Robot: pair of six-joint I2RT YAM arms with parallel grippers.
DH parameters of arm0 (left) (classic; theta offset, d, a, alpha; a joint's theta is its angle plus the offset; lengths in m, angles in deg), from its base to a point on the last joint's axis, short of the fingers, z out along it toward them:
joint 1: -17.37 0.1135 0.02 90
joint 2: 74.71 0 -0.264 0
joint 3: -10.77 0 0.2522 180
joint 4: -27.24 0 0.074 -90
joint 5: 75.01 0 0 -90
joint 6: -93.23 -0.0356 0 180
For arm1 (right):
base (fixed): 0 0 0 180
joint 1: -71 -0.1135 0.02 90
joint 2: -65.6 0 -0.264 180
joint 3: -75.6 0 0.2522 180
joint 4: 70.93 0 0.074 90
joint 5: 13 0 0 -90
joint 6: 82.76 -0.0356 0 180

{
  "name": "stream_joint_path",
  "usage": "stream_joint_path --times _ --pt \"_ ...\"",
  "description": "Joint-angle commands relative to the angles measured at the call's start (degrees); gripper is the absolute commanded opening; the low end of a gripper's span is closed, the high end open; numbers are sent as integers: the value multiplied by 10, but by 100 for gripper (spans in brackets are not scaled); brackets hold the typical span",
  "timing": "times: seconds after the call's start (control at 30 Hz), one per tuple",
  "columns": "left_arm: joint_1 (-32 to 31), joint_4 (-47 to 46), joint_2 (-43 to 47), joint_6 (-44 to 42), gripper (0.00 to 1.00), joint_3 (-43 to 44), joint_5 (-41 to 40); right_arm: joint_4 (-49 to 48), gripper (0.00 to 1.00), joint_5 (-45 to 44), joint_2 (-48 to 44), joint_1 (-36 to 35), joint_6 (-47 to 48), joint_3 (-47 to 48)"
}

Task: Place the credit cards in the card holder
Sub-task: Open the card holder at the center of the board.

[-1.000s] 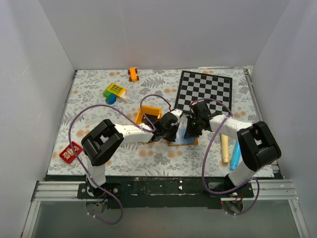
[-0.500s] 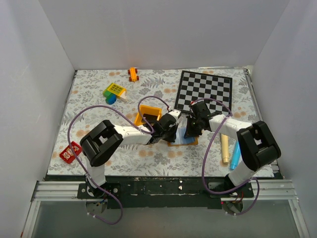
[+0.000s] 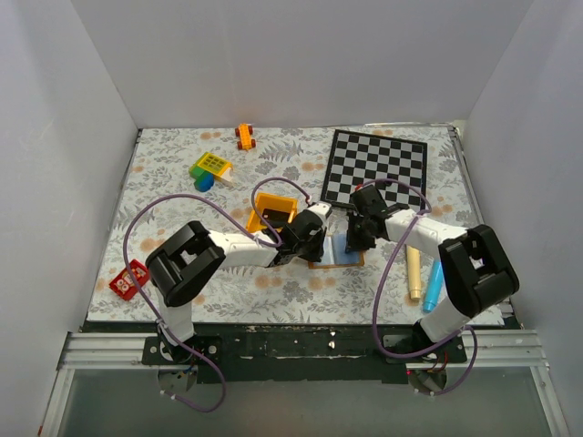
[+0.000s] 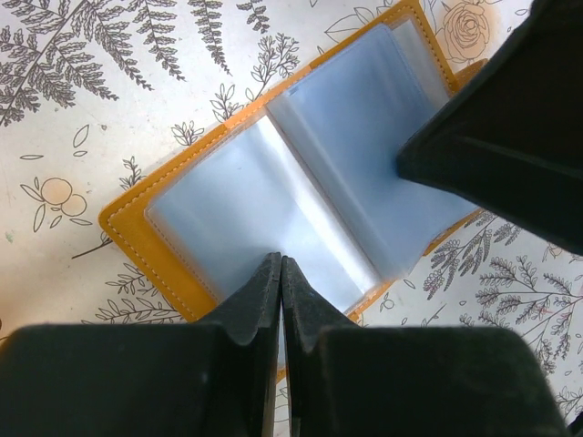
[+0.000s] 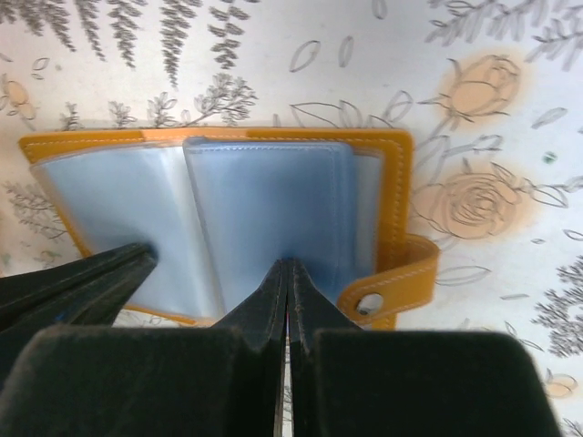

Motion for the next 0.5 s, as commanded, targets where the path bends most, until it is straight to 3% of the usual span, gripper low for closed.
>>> stream_joint_path --times 0.0,0.2,0.47 --pt "1 50 7 2 0 -29 -17 89 1 -88 -11 6 5 3" --pt "1 48 6 3 0 -34 -14 124 1 -127 -21 6 10 19" --pt "1 47 5 -7 0 -21 -4 117 1 -105 -75 6 26 33"
